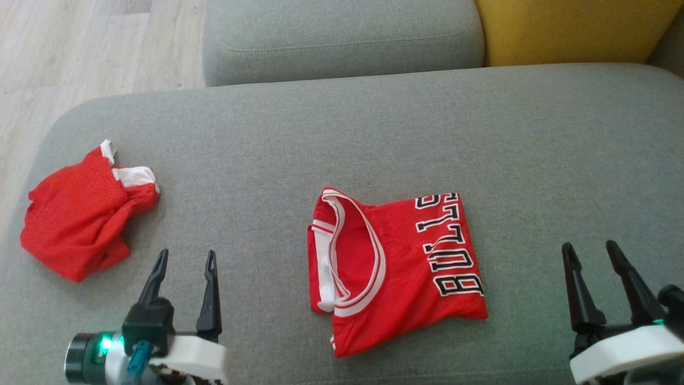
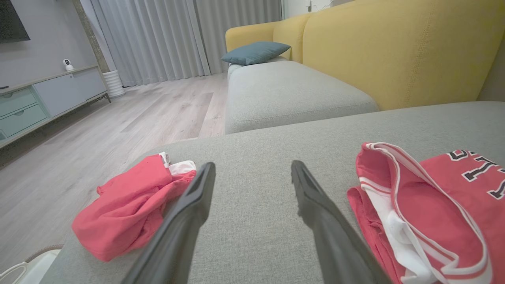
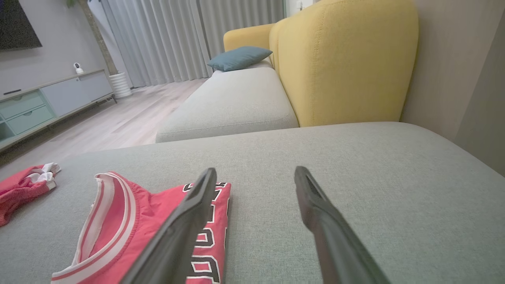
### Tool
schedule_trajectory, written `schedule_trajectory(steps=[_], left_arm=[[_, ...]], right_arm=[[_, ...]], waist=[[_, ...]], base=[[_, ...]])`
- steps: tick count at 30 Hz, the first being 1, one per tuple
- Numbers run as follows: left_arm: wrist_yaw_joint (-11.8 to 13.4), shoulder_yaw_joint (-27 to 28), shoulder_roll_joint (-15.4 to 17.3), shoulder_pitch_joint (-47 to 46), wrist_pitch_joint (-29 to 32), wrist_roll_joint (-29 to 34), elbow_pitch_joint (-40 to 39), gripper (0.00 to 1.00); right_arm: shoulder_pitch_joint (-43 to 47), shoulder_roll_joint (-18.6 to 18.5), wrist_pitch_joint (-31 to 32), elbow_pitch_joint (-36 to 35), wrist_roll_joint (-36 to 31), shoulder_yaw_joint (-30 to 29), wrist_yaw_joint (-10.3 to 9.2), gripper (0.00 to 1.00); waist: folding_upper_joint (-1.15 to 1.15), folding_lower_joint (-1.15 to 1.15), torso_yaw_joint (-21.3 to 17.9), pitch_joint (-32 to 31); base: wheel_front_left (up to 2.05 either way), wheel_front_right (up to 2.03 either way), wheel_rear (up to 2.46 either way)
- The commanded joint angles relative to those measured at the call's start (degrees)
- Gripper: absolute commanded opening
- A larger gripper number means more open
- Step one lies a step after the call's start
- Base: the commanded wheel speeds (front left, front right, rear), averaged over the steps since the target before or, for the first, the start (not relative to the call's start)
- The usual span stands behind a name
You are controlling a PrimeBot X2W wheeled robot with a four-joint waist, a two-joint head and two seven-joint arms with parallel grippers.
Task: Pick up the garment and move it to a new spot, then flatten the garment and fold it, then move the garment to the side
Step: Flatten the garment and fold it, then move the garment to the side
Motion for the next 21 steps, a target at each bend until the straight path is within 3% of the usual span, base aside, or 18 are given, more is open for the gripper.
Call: schedule_trajectory(steps=[1, 15, 21], left_arm=[[0.27, 2.52, 1.57, -2.55, -0.12, -0.58, -1.76, 1.0], [0.73, 2.26, 1.76, -2.73, 0.05, -0.68, -1.94, 1.0], [0.53, 2.12, 1.75, -4.79, -0.33, -0.03, -2.64, 1.0]], right_arm=[[-1.59, -0.53, 0.03, -2.37, -0.23, 1.01, -0.04, 1.0], [-1.85, -0.48, 0.54, -2.9, -0.91, 0.86, -0.04, 1.0], [-3.88, -1.93, 1.89, -0.81, -0.81, 1.95, -0.04, 1.0]], waist=[[0.0, 0.0, 0.01, 0.04], [0.0, 0.0, 0.06, 0.26], [0.0, 0.0, 0.92, 3.04]], base=[[0.0, 0.0, 0.0], [0.0, 0.0, 0.0], [0.0, 0.0, 0.0]])
